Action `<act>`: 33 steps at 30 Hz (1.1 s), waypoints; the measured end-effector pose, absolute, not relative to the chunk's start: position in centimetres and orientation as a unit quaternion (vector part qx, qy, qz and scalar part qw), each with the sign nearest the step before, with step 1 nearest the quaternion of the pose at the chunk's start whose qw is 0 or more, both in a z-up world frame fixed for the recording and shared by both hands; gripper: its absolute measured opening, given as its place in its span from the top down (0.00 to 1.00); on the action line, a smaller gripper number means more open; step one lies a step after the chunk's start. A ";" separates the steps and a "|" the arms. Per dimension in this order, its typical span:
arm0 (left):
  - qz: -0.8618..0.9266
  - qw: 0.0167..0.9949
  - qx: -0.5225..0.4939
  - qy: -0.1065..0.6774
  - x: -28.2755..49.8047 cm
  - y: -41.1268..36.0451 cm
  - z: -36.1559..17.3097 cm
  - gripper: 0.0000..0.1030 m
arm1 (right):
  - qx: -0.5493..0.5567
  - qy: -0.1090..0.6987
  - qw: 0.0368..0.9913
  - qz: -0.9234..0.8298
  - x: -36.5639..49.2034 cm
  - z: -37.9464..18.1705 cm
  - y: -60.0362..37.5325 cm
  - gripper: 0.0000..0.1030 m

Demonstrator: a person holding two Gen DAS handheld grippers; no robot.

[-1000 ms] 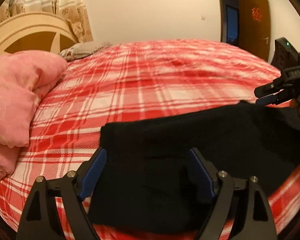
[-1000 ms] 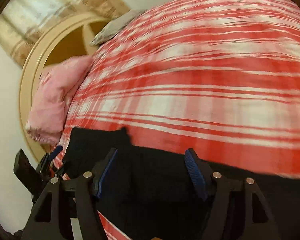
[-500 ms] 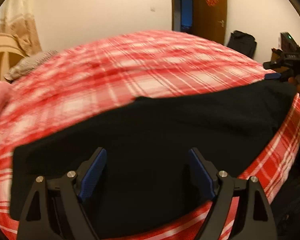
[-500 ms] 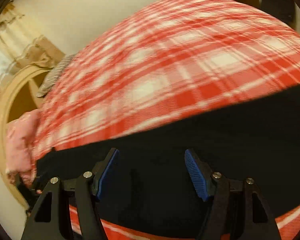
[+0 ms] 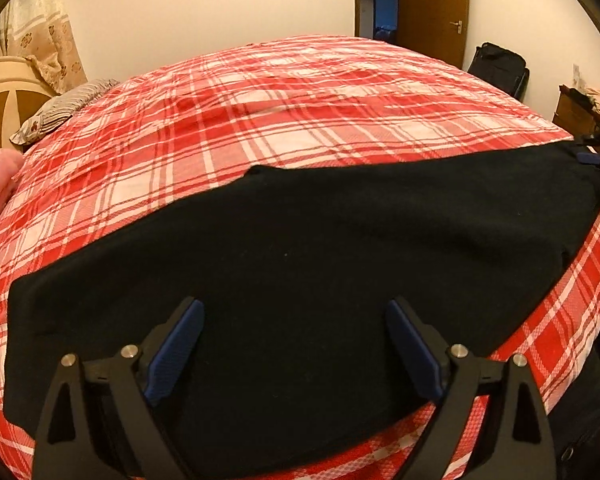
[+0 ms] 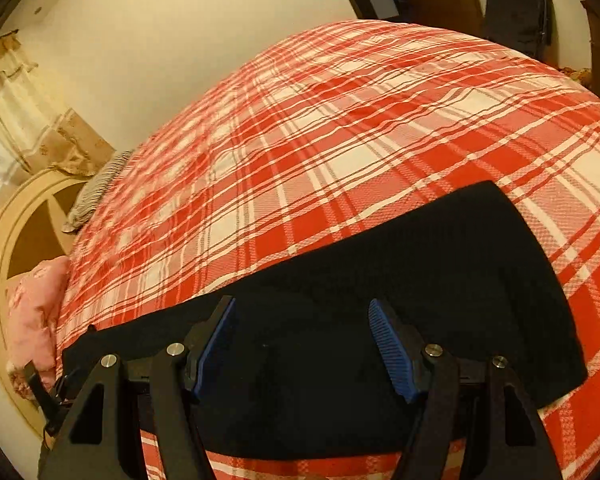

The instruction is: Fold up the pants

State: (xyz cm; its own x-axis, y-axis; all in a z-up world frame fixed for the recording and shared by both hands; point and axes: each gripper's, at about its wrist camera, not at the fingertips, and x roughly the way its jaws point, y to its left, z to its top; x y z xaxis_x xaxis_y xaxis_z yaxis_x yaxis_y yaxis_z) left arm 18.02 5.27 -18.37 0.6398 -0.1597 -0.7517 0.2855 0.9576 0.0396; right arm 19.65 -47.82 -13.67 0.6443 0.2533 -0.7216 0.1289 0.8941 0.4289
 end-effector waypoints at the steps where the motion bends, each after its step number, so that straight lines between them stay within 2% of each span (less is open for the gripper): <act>1: -0.122 0.902 0.078 0.407 18.0 5.2 -18.4 0.07 | 0.218 0.419 0.881 0.036 19.6 -13.7 -47.7 0.33; 10: -0.110 0.897 0.086 0.419 18.4 4.7 -17.9 0.05 | 0.206 0.409 0.888 0.037 19.2 -13.6 -47.4 0.33; 13: -0.081 0.910 0.113 0.391 18.0 6.0 -16.6 0.05 | 0.218 0.390 0.894 0.045 18.7 -13.6 -47.8 0.33; 18: 0.029 0.921 0.106 0.375 18.9 14.5 -14.4 0.05 | 0.229 0.375 0.897 0.049 18.3 -13.3 -48.1 0.33; 23: 0.084 0.907 0.027 0.412 20.9 22.8 -15.5 0.15 | 0.229 0.347 0.908 0.053 16.9 -12.0 -48.2 0.33; 25: 0.074 0.897 -0.014 0.435 21.8 24.1 -17.0 0.34 | 0.225 0.328 0.916 0.050 16.0 -11.0 -48.5 0.33; 29: 0.067 0.902 -0.027 0.426 22.0 23.6 -17.9 0.35 | 0.219 0.279 0.935 0.008 13.4 -8.6 -50.7 0.33; 30: 0.062 0.903 -0.031 0.424 22.1 23.5 -17.8 0.40 | 0.220 0.271 0.937 -0.015 12.7 -8.0 -51.8 0.33; 31: 0.055 0.905 -0.034 0.420 21.9 23.6 -17.7 0.61 | 0.222 0.269 0.937 -0.034 12.3 -7.8 -52.8 0.33; 33: 0.049 0.907 -0.024 0.418 22.0 23.4 -17.4 0.75 | 0.233 0.278 0.929 -0.071 11.5 -7.8 -55.3 0.33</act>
State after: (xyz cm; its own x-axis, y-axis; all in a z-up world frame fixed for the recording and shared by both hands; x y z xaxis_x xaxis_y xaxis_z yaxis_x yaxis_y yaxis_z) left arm 22.03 23.37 -17.43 0.6452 0.0699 -0.7608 -0.1094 0.9940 -0.0014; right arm 11.50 -55.31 -7.79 0.8356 -0.0024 -0.5493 0.2614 0.8813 0.3937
